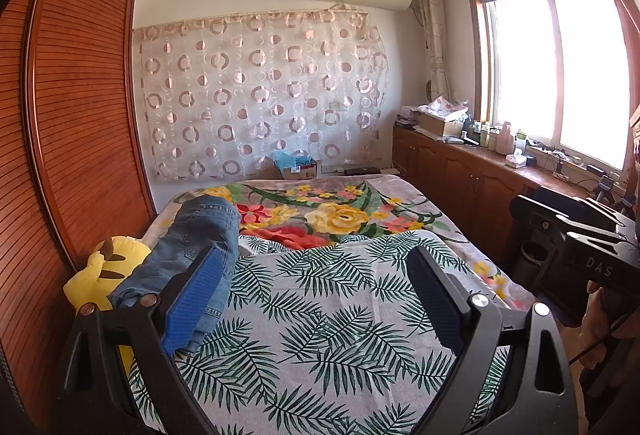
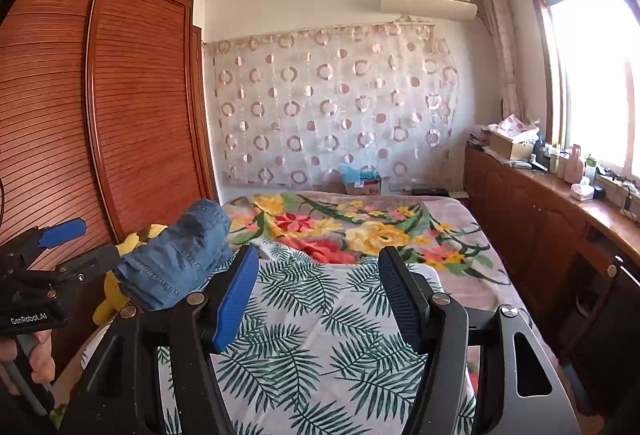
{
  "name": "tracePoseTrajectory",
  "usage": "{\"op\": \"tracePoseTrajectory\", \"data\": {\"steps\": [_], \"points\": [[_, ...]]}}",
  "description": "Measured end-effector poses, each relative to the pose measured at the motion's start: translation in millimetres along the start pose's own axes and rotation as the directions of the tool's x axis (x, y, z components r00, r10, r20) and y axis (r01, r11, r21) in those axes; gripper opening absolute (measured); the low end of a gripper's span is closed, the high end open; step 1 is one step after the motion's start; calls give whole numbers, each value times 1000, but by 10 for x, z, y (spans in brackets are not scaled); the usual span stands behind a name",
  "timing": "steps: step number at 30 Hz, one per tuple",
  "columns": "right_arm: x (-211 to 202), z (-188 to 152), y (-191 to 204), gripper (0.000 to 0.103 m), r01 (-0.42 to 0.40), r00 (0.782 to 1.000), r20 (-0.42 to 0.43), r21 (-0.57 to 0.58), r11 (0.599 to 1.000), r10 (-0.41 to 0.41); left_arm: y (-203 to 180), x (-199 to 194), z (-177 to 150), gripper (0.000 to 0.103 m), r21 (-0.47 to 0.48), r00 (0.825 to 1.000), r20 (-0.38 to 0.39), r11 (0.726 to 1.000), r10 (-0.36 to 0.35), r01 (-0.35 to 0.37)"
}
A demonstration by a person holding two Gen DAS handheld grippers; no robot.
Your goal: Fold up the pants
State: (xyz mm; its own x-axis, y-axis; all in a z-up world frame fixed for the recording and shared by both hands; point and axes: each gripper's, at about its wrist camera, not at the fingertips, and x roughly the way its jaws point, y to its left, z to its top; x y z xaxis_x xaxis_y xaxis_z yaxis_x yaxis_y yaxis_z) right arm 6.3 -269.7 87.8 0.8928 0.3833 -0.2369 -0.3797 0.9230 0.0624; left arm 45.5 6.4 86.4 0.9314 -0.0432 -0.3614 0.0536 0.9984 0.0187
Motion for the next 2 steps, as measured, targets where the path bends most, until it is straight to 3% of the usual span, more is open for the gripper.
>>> {"op": "tracePoseTrajectory", "data": {"steps": [2], "points": [[1,-1,-5,64,-1,1000,-2,2,1000,1,3,0,0,94,0,1000,0,1000,-1,1]]}}
